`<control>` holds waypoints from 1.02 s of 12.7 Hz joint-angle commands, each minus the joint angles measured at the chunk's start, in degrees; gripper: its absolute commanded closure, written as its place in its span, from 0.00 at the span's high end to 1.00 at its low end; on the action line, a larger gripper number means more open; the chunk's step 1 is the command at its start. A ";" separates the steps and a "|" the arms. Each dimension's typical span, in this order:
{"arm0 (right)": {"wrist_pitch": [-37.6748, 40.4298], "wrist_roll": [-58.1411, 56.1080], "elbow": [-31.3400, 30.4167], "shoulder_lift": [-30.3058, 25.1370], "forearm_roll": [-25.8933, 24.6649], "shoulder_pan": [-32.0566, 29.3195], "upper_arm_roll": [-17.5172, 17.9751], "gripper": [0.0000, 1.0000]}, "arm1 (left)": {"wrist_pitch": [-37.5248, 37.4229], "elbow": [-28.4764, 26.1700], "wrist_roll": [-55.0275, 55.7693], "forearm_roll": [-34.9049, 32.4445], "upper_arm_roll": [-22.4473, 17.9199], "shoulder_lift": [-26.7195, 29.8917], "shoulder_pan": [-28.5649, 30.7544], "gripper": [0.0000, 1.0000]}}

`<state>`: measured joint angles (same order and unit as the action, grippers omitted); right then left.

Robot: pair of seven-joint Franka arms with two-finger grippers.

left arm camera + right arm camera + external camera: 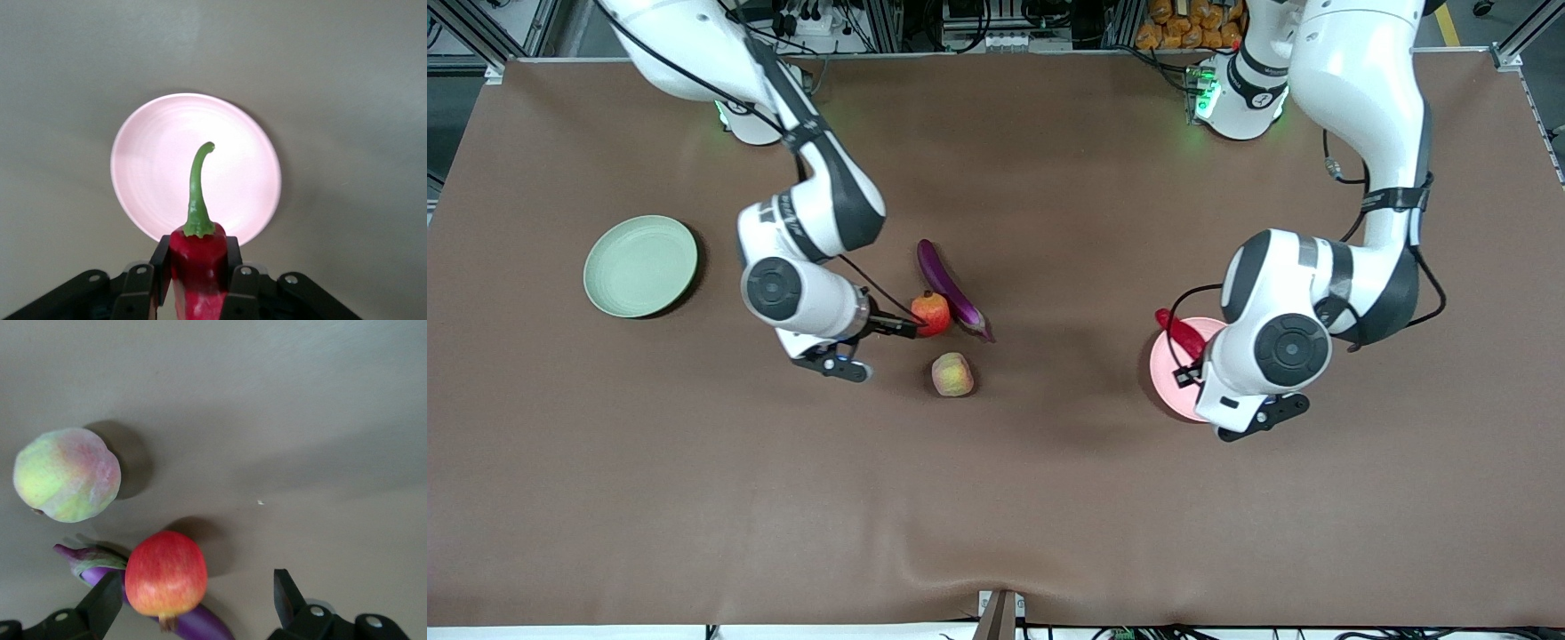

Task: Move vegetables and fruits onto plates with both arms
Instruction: 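Carry the chili to the pink plate while the right gripper reaches the apple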

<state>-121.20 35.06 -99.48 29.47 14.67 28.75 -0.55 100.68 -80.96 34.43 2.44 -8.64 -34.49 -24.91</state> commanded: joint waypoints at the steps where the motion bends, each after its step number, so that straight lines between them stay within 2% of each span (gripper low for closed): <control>1: -3.59 0.53 -0.45 1.91 1.06 2.79 -0.51 1.00 | 4.50 -8.40 -2.88 -3.92 0.90 3.64 0.48 0.00; 5: -8.60 4.49 -2.99 3.93 1.06 6.31 -0.51 1.00 | 21.71 -25.88 -4.72 -5.16 0.90 11.89 2.48 0.00; 8: -8.70 4.92 -3.09 4.64 1.15 7.01 -0.42 1.00 | 37.08 -35.21 -5.17 -5.34 0.99 15.50 4.77 0.00; 9: -8.70 5.36 -3.09 4.72 1.06 7.54 -0.42 0.66 | 39.66 -36.19 -4.91 -5.34 1.08 16.20 5.65 0.00; 10: -8.61 4.93 -3.09 4.72 1.06 7.54 -0.51 0.22 | 39.94 -35.68 -4.99 -5.34 1.08 15.43 5.66 0.00; 11: -8.18 5.54 -2.91 4.64 1.06 7.11 -0.51 0.00 | 40.21 -35.24 -4.99 -5.25 0.99 13.77 5.66 0.00; 13: -3.11 4.84 -1.95 3.15 1.06 5.71 -0.59 0.00 | 40.12 -34.36 -2.11 -4.37 0.99 12.18 6.71 0.00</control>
<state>-128.42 39.96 -101.66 34.55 14.73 35.43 -0.80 139.60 -115.14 29.97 -1.46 -8.31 -21.49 -19.43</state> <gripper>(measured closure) 0.216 0.648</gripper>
